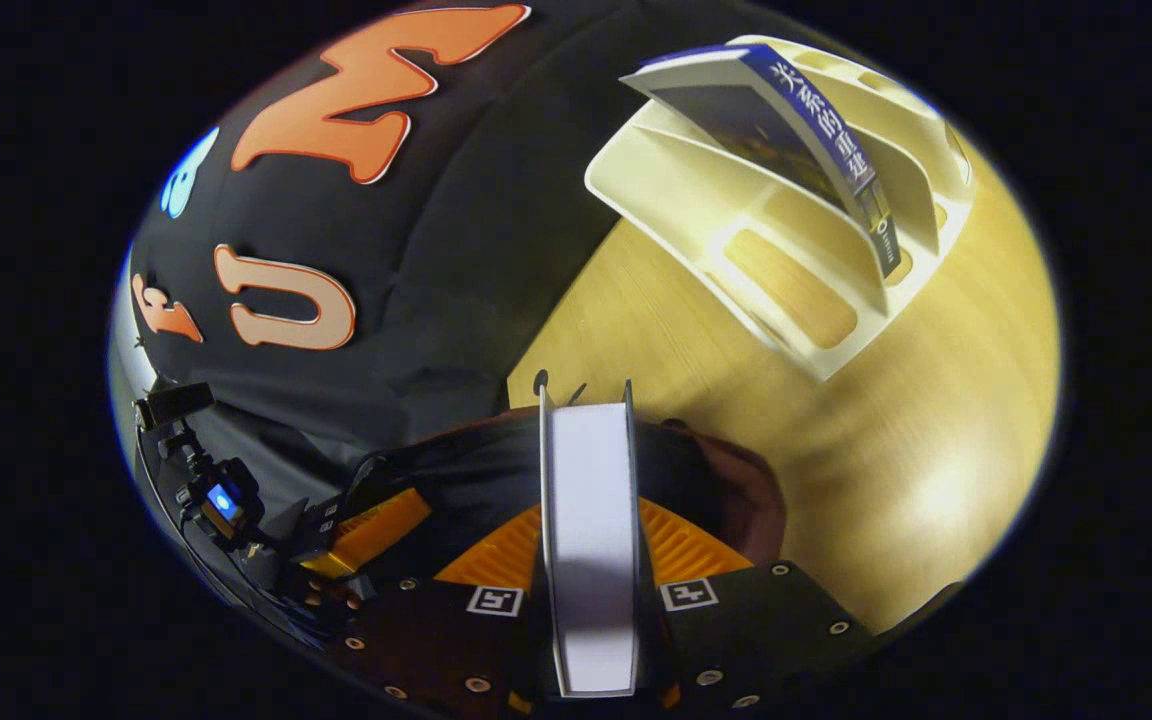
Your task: Open the schoolbag, grab two books from the bookshelf and put them into the schoolbag.
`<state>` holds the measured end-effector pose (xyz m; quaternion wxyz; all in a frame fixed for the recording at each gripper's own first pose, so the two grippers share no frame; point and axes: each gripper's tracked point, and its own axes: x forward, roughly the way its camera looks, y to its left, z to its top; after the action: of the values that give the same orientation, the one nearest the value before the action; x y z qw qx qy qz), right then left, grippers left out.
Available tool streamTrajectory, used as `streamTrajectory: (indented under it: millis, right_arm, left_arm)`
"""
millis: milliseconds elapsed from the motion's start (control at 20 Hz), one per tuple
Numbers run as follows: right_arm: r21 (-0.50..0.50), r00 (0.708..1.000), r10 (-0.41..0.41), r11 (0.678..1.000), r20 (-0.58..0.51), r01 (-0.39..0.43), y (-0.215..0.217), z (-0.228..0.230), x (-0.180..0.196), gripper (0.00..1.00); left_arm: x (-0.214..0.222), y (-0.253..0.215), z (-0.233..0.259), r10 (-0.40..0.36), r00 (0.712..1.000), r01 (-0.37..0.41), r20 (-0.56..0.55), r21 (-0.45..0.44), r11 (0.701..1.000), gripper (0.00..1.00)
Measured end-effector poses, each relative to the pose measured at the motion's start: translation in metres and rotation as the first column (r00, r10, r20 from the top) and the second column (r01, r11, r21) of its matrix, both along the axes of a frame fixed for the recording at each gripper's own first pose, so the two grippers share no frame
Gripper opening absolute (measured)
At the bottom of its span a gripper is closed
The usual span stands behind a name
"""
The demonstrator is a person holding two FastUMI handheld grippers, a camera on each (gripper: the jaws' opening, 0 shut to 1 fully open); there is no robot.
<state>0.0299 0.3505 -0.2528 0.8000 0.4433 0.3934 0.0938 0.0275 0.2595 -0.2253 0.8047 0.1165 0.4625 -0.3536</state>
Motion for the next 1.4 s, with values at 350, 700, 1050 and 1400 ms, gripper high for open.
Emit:
streamTrajectory:
  millis: [350,700,1050,1400]
  right_arm:
    - [0.031,1.000,0.008,0.999,0.026,-0.009,0.053,-0.038,0.024,0.35]
    - [-0.204,0.994,0.038,0.977,-0.104,-0.059,0.050,-0.108,0.007,0.63]
    - [-0.293,0.985,0.071,0.949,-0.156,-0.115,0.015,-0.093,-0.016,0.96]
    - [-0.499,0.979,0.079,0.851,-0.189,-0.165,-0.075,-0.057,-0.042,0.98]
  left_arm:
    - [-0.012,-0.022,0.002,-0.020,1.000,0.019,-0.010,-0.049,0.999,0.09]
    - [-0.019,-0.036,-0.011,-0.018,0.999,0.016,-0.031,-0.072,0.997,0.09]
    - [-0.008,-0.034,-0.019,0.032,0.999,-0.035,-0.033,-0.088,0.996,0.09]
    - [-0.010,-0.033,-0.037,0.031,0.999,-0.032,-0.022,-0.054,0.998,0.09]
